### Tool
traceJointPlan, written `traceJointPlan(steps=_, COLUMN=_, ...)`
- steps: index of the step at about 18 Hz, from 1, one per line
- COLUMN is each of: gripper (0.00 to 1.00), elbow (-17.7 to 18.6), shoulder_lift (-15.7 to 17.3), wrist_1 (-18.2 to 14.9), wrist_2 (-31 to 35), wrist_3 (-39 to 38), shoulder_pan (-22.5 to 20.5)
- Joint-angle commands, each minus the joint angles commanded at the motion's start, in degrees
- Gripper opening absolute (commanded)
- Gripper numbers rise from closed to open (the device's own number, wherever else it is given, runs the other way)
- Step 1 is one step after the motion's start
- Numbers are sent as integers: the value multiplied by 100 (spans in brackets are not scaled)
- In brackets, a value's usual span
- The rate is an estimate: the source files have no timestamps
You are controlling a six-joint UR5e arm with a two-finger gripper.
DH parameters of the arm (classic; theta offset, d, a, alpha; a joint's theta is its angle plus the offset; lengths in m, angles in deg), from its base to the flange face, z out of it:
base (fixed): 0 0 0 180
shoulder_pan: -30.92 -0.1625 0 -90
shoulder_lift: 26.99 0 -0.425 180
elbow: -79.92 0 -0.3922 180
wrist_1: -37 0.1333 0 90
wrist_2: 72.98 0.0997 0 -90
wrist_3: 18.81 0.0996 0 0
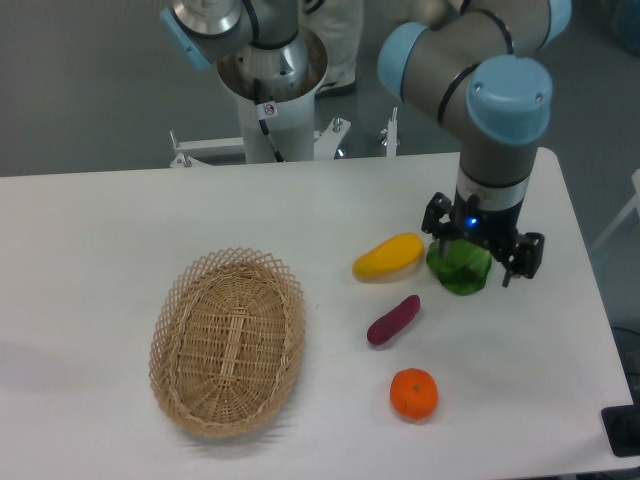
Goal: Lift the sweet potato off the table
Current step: 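Open the gripper to release the green bok choy onto the table, then move the gripper over the purple sweet potato and lower it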
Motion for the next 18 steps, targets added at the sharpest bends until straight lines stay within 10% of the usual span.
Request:
traceJointPlan(steps=6, gripper=100, elbow=703, shoulder_lift=-343, wrist_1=1037, wrist_2=0, wrist_3=-203, shoulder_pan=238)
traceJointPlan(steps=18, gripper=100, elbow=1319, shoulder_lift=-739, wrist_1=1696, wrist_2=571, wrist_3=166, shoulder_pan=422)
